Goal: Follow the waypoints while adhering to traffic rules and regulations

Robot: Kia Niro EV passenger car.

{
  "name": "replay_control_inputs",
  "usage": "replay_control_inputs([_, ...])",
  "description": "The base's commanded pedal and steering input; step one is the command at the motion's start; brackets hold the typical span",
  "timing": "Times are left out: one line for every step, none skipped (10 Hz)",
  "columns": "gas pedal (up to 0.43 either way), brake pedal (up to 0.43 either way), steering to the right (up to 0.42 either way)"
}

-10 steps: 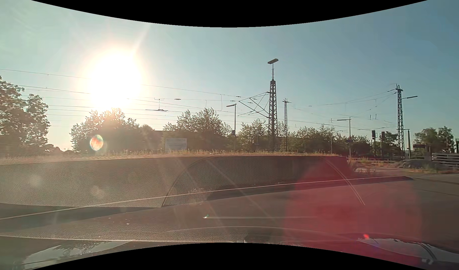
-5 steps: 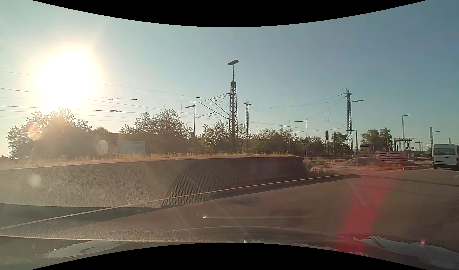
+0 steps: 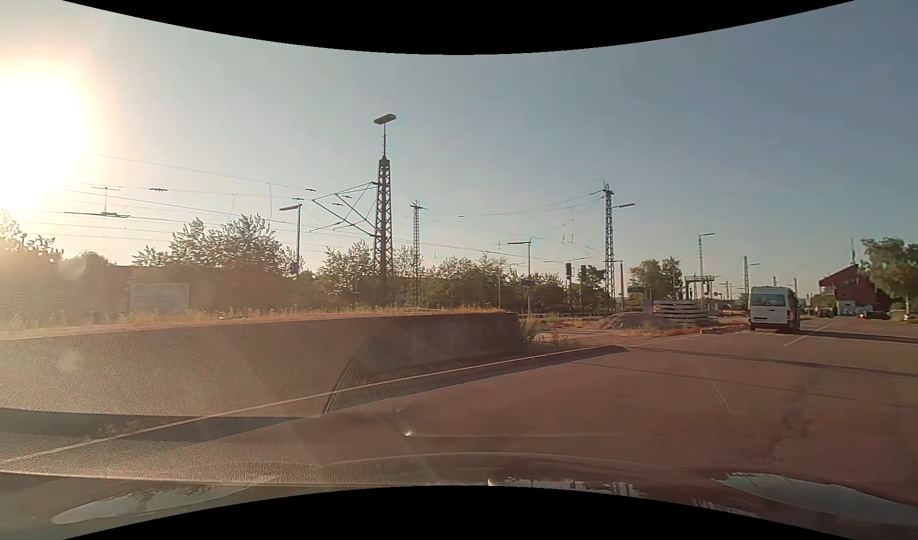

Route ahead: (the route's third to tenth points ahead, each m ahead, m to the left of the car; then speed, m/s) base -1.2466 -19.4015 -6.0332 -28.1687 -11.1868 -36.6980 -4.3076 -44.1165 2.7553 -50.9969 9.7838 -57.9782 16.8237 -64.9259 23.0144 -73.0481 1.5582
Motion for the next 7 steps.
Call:
replay_control_inputs([0.059, 0.0, 0.897])
replay_control_inputs([0.059, 0.0, 0.883])
replay_control_inputs([0.059, 0.0, 0.865])
replay_control_inputs([0.059, 0.0, 0.845])
replay_control_inputs([0.059, 0.0, 0.831])
replay_control_inputs([0.059, 0.0, 0.819])
replay_control_inputs([0.059, 0.0, 0.806])
